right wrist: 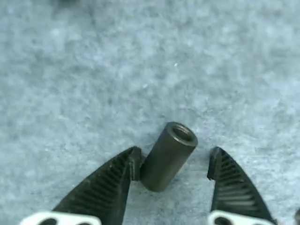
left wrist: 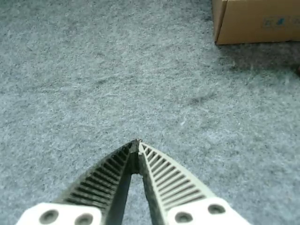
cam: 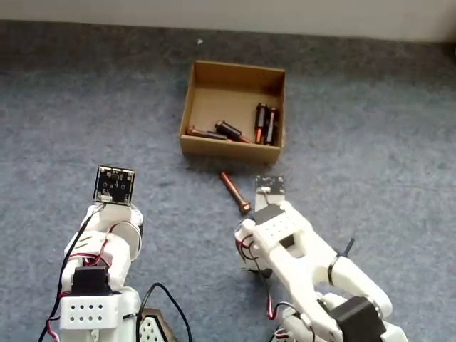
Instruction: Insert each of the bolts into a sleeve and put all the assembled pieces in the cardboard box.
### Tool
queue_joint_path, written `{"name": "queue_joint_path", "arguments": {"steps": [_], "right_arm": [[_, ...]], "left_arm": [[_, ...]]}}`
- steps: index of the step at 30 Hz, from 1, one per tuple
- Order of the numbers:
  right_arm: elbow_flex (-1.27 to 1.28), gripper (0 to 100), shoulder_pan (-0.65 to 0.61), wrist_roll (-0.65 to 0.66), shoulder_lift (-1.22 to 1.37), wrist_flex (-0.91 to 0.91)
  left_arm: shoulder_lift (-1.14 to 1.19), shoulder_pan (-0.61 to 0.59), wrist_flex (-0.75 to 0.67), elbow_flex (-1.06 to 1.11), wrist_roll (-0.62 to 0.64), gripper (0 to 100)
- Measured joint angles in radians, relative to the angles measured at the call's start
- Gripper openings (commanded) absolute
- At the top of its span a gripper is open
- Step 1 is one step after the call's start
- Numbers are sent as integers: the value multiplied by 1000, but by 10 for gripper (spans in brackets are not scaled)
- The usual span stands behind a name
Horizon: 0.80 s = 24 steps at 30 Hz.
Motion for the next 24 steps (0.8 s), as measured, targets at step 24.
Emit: {"name": "queue_joint_path", "arguments": {"steps": [24], "right_arm": [[0, 5, 8, 155, 8, -52]], "left_arm": [[0, 0, 0, 0, 0, 11]]}}
